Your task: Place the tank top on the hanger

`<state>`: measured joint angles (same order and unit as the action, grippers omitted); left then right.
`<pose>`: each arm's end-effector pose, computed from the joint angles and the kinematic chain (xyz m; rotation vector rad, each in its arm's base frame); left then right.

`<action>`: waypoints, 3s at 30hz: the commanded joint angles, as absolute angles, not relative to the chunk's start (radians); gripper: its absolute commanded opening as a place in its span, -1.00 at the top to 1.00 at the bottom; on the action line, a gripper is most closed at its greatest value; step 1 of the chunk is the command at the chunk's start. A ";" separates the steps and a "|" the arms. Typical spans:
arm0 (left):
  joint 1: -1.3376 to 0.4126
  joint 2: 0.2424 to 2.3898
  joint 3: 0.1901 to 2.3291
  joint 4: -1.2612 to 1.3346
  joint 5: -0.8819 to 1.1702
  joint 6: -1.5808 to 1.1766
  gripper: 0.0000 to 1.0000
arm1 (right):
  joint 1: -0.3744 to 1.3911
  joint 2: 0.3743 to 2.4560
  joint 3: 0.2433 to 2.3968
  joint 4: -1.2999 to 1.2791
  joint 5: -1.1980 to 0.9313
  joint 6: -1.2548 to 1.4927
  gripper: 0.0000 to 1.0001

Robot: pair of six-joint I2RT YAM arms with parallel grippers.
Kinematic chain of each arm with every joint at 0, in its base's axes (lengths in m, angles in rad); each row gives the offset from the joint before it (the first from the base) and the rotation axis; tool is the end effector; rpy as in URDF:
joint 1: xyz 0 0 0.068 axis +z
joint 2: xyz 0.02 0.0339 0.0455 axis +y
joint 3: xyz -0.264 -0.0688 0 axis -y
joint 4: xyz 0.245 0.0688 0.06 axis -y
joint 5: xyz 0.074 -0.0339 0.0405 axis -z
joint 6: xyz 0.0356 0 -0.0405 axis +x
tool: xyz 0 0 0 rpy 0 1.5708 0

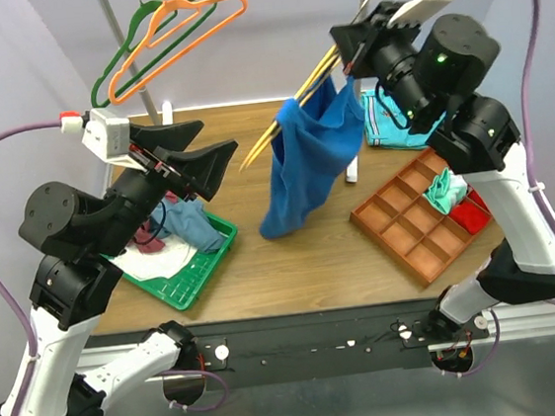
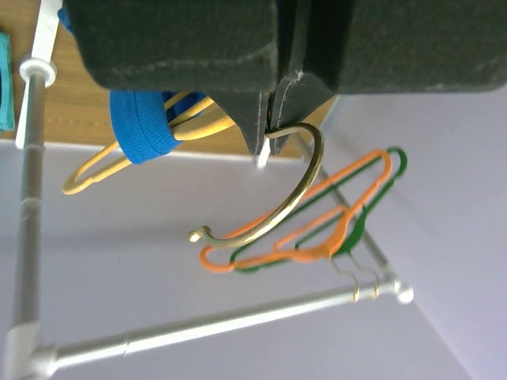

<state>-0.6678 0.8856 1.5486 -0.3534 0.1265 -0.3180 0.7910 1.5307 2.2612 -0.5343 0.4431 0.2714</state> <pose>0.0861 -0.0736 0.5493 0.3411 1.2747 -0.9255 0.1909 0.1713 0.6061 0.0114 1.4183 0.5785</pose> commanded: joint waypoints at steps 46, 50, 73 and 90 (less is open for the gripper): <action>-0.822 1.186 1.493 -0.733 -0.150 -0.110 -0.03 | 0.798 1.625 1.970 -0.531 0.387 0.264 0.99; -0.830 1.187 1.468 -0.689 -0.189 -0.124 0.83 | 0.796 1.617 1.959 -0.529 0.385 0.265 0.94; -0.836 1.245 1.541 -0.308 -0.429 -0.166 1.00 | 0.796 1.020 1.335 -0.543 0.580 0.570 -1.00; -0.747 1.471 1.844 -0.313 -0.356 -0.098 1.00 | 0.796 0.785 1.025 -0.610 0.515 0.778 -1.00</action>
<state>-0.7834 1.4220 1.7611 -0.3870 -0.3771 -0.1150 0.7921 0.7937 1.0569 -0.5831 0.5583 0.7132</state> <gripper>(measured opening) 0.057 0.997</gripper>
